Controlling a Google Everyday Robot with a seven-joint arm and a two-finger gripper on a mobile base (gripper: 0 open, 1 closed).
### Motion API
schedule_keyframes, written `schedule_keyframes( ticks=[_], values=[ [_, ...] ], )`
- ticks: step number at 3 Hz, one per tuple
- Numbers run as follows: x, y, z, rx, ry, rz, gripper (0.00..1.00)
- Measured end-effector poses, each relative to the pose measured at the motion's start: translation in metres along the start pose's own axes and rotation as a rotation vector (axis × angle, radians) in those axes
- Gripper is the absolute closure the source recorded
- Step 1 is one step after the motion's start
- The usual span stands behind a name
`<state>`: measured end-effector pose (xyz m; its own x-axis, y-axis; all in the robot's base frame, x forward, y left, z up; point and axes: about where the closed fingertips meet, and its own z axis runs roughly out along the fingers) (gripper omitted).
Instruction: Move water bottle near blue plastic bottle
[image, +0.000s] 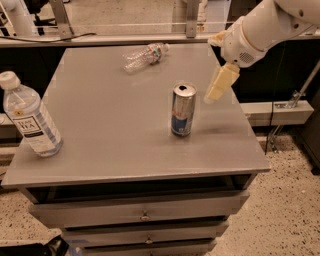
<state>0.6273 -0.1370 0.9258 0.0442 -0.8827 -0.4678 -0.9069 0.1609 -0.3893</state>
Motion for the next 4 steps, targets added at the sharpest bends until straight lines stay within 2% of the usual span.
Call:
schedule_keyframes(
  ticks=[1,2,4],
  values=[
    [-0.035,-0.038,0.029,0.026,-0.086,-0.017,0.0],
    [-0.035,-0.038,0.029,0.026,-0.086,-0.017,0.0],
    [-0.04,-0.08,0.081,0.054,-0.212,0.037,0.0]
  ],
)
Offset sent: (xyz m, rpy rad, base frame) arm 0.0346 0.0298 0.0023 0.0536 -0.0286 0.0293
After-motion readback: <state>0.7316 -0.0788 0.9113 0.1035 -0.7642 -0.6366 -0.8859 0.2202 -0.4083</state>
